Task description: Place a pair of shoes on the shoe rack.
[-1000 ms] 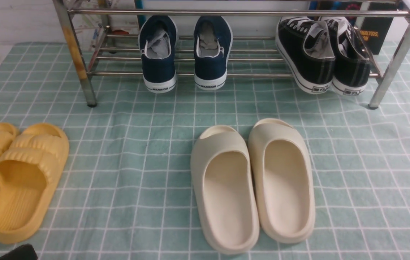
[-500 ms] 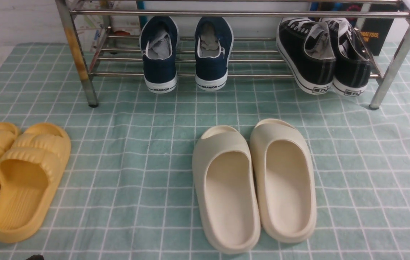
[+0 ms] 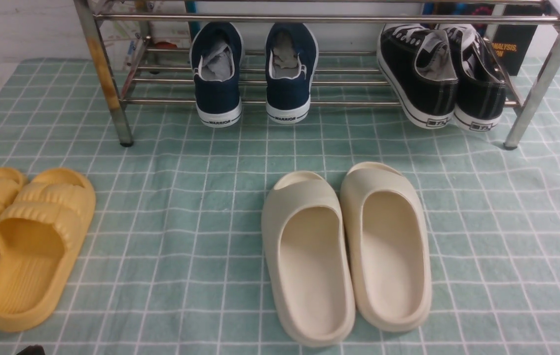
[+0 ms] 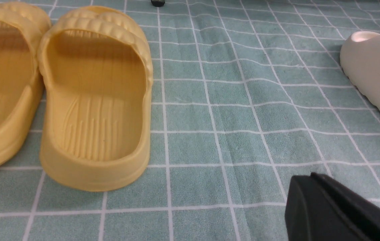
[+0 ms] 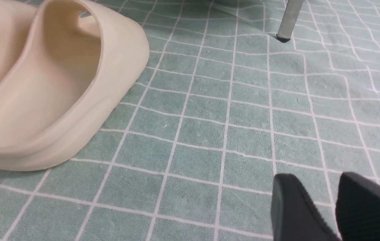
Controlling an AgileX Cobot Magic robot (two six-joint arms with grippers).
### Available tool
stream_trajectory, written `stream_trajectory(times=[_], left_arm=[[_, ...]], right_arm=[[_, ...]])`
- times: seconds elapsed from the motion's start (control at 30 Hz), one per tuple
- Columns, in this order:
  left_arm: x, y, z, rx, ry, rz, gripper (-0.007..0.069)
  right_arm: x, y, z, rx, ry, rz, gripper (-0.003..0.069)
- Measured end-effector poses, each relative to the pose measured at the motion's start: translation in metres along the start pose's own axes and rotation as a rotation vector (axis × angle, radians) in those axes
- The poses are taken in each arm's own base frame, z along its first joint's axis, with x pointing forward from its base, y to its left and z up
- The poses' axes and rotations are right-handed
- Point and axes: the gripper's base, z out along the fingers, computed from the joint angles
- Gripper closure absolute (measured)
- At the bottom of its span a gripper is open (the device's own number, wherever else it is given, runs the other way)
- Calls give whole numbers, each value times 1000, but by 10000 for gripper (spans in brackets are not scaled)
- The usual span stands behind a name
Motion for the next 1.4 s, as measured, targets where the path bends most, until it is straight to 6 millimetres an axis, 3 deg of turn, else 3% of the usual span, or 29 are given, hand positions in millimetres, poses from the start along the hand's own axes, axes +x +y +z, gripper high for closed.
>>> stream_trajectory(times=[0.37,1.4], left_arm=[[0,4,0,-81,-6,-38,638],[0,4,0,-81,-6,-38,638]], right_arm=[[0,0,0,0,0,0,420],[0,0,0,0,0,0,420]])
